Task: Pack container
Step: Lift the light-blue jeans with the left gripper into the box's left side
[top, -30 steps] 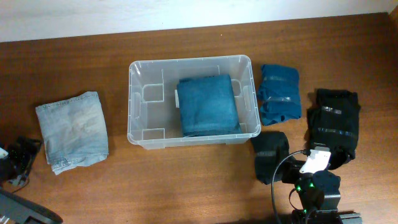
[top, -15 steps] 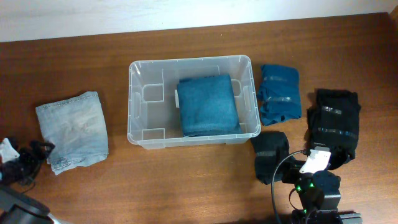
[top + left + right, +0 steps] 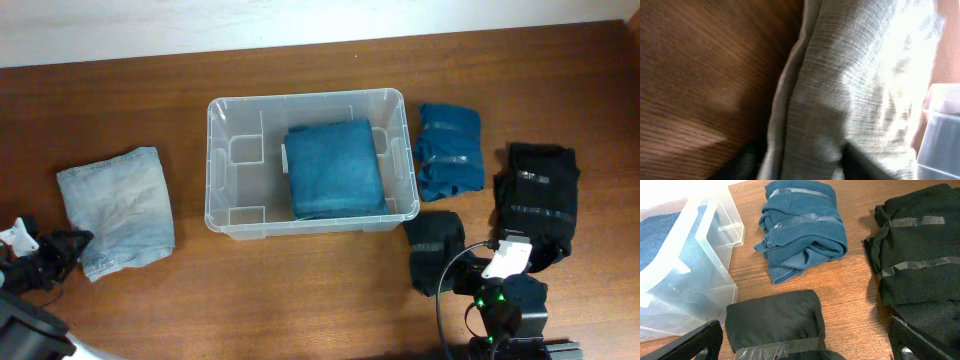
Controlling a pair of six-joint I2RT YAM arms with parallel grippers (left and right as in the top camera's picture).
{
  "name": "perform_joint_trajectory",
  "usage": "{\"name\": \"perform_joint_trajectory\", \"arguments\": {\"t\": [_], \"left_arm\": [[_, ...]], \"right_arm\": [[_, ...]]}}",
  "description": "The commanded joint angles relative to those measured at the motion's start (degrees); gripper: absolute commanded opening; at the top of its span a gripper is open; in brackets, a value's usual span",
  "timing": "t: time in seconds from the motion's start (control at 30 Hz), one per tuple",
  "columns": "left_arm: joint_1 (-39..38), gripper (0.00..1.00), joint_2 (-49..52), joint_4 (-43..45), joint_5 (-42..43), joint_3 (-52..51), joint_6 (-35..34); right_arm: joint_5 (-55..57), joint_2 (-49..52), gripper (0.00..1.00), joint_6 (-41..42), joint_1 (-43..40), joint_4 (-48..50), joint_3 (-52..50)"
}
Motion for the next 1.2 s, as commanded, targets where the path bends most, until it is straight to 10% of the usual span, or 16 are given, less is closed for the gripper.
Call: {"name": "perform_joint_trajectory", "arguments": {"t": [0.0,0.43,0.87,1.17], "left_arm": [[-0.50,0.41,2.71,-0.39,-1.84,-1.18,0.33],[-0.50,0.01,1.46,-4.20,5.73,0.63,-1.29],[-5.40,0.01,-30.05,-17.16,12.79,13.20,-5.05],[-30.62,0.01,-48.65,-11.76,12.76,15.45,-9.90]], "right_arm": [[0.11,-0.55,0.98,-0.20,0.35,0.11,-0.44],[0.13,-0.55,0.99,-0.20,0.35,0.11,-0.44],[0.11,-0.55,0.98,-0.20,0.35,0.11,-0.44],[0.11,-0.55,0.98,-0.22,0.35,0.11,-0.44]]}}
